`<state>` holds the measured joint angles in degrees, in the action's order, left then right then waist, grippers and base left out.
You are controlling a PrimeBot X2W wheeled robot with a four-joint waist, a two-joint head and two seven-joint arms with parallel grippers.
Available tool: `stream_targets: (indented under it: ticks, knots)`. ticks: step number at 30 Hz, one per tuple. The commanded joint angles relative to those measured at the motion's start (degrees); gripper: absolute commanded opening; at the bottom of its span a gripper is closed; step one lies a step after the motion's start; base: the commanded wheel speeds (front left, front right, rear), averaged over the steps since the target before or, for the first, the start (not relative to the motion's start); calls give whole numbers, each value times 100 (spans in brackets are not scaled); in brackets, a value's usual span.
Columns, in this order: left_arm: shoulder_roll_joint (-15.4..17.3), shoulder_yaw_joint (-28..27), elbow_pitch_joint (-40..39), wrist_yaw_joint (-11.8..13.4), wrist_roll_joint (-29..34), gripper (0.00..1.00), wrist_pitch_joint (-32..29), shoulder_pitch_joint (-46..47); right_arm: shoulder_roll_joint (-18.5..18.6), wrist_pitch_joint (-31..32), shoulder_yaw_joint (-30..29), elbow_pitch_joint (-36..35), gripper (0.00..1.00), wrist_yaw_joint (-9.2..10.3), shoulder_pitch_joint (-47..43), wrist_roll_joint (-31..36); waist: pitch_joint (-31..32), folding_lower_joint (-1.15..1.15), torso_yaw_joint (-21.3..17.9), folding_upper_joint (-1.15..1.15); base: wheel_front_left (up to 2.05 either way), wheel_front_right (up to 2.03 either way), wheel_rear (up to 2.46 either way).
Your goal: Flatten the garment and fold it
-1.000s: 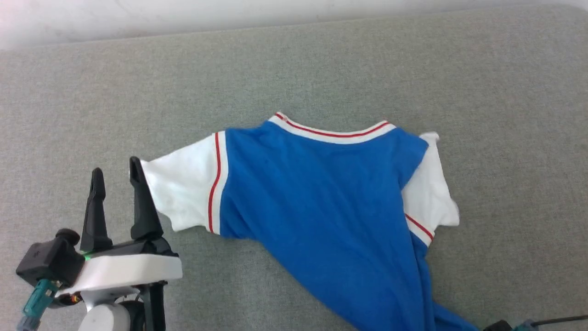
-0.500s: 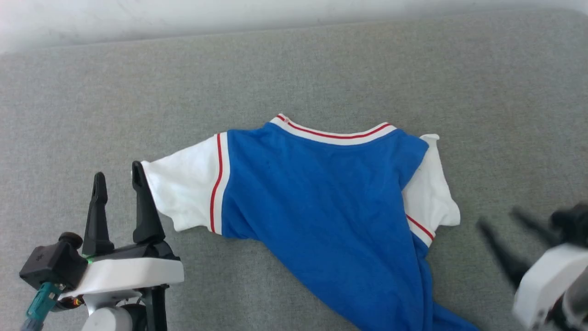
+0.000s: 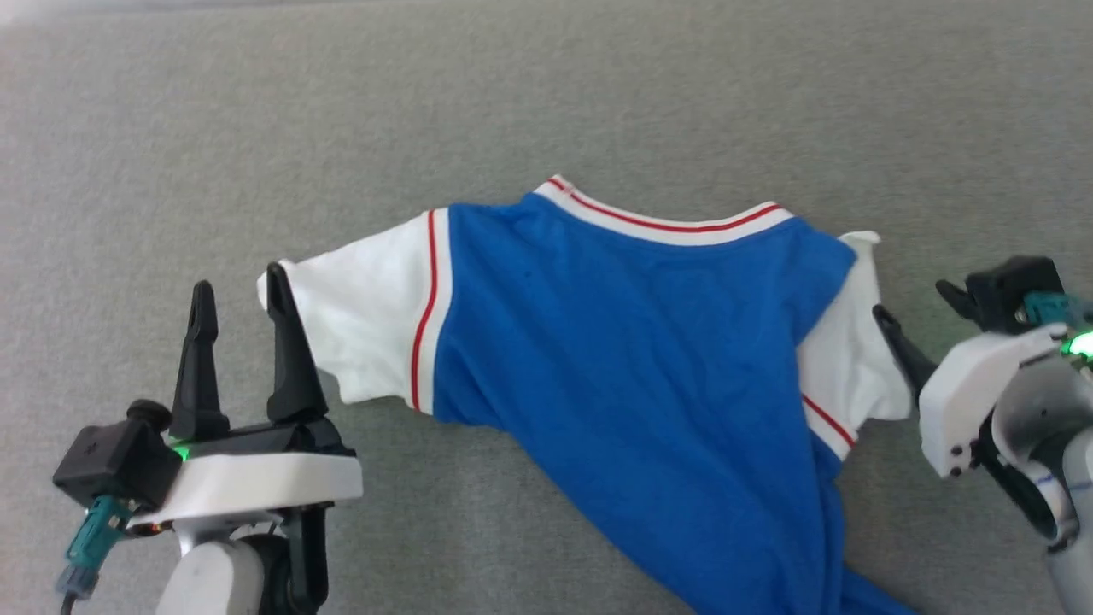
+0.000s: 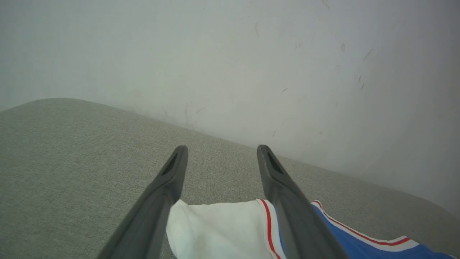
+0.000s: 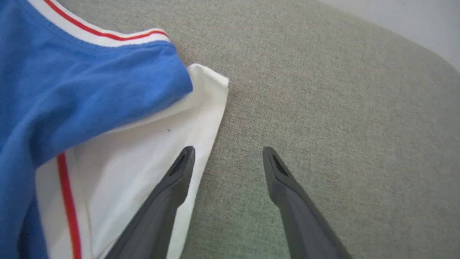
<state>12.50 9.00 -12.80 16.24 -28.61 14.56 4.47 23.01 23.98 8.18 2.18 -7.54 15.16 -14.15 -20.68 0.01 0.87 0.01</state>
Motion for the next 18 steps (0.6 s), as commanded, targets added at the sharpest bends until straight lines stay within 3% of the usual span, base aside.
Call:
stream_targets:
  ticks: [1, 12, 13, 14, 15, 16, 17, 18]
  knots:
    - [-43, 34, 19, -28, 51, 100, -5, 123, 83, -80, 104, 190, 100, 5, 243, -7, -203, -1, 206, -1, 0, 0, 0]
    - [-137, 69, 118, -82, 54, 100, 16, 207, 376, -113, 746, 794, 100, 5, 696, -468, -414, -1, 417, -1, 0, 0, 0]
    - [-143, 69, 131, -91, 54, 100, 18, 214, 405, -66, 830, 841, 90, 5, 718, -557, -421, -1, 421, -1, 0, 0, 0]
    - [-149, 68, 146, -99, 54, 100, 19, 223, 427, -7, 898, 897, 63, 5, 739, -652, -424, -1, 422, -1, 0, 0, 0]
    - [-154, 68, 160, -106, 55, 100, 21, 232, 436, 72, 947, 963, 44, 5, 755, -754, -424, -1, 419, -1, 0, 0, 0]
    - [-159, 69, 174, -113, 55, 100, 22, 241, 430, 153, 981, 1027, 12, 5, 766, -869, -423, -1, 415, -1, 0, 0, 0]
    - [-163, 69, 186, -118, 56, 100, 23, 249, 413, 219, 973, 1100, 0, 5, 779, -975, -420, -1, 406, -1, 0, 0, 0]
    - [-166, 70, 197, -122, 58, 100, 24, 256, 400, 278, 941, 1178, 0, 5, 792, -1032, -417, -1, 396, -1, 0, 0, 0]
